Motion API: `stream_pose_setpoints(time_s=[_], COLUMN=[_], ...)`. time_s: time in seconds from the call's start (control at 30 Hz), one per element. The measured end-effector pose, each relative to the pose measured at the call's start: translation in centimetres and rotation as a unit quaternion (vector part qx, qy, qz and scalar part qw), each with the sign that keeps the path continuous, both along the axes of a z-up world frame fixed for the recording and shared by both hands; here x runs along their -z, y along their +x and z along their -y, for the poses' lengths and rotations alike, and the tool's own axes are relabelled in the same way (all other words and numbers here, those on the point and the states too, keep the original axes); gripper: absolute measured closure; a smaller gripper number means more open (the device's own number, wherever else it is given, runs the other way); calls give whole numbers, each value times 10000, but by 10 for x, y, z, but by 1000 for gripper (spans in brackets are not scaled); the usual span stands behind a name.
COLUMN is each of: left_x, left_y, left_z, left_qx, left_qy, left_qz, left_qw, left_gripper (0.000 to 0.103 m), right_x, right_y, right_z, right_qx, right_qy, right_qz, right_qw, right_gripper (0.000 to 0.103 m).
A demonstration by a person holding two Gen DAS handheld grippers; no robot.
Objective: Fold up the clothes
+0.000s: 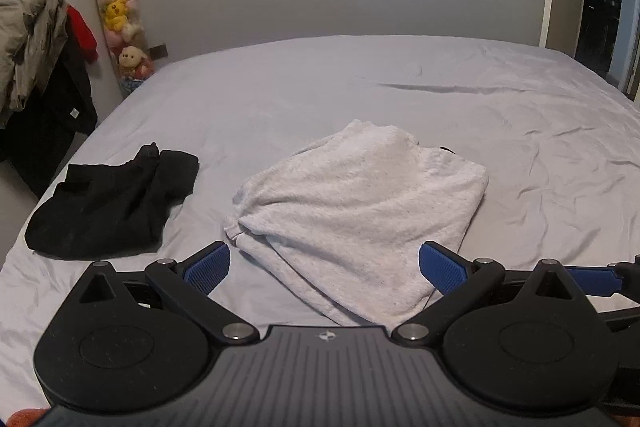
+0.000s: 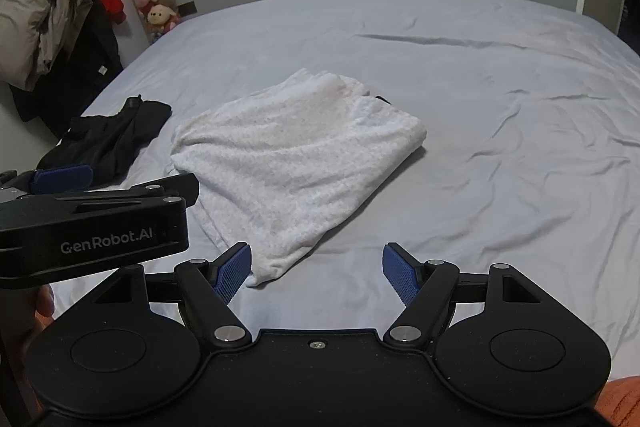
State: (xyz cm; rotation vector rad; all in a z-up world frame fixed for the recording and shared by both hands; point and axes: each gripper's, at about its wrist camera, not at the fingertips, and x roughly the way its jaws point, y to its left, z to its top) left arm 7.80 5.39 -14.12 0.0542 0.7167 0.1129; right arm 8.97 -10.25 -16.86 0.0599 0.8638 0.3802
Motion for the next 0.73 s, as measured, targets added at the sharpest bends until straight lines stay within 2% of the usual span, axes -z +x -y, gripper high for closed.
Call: stream_pose_setpoints(time_s=[0.73], left_x=[0], left_y=[0], left_z=[3], left_qx=[144], left_qy=[-6], left_qz=[36], left_qw=[9999], left_gripper=[1], right_x=[1], right_y=[-3], right_z=[-2], right_qx=[-40], right_qy=[87], right_qz=[-33], right_qw=[9999], right_gripper=[32])
